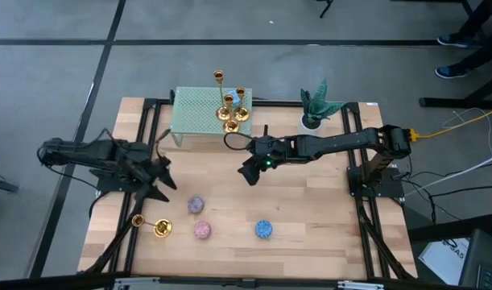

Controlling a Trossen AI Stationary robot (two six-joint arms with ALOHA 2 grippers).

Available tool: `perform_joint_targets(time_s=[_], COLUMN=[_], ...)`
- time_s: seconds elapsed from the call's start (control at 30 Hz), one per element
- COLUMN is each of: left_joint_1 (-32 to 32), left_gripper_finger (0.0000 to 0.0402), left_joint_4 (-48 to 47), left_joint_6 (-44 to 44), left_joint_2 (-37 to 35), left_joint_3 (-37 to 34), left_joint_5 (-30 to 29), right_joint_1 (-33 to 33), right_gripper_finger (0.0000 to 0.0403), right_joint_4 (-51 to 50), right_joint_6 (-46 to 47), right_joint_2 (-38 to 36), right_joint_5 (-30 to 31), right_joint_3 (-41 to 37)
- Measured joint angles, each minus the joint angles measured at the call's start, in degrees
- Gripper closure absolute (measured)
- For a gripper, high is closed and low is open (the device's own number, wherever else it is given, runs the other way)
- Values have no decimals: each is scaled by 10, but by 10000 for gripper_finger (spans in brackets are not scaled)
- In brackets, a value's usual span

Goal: Pick & Place candle stick holders
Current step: Put the gold candle holder on the shelf

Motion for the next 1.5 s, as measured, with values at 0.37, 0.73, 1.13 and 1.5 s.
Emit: perform_joint_targets(time_s=[0.37, 0.73, 1.13, 1.5], left_joint_1=[-4, -4, -4, -4], left_gripper_finger=[111, 128, 146, 146], left_joint_4=[-276, -456, -470, -347], left_joint_6=[51, 16, 155, 351], left_joint_2=[20, 20, 36, 69], left_joint_3=[222, 342, 324, 228], left_joint_5=[-21, 26, 49, 167], right_joint_1=[0, 0, 0, 0], right_gripper_finger=[202, 202, 202, 202], right_joint_4=[0, 0, -2, -4], right_joint_6=[-17, -19, -79, -149], right_joint_2=[0, 0, 0, 0], right_joint_5=[27, 27, 27, 27], right_joint_3=[0, 0, 0, 0])
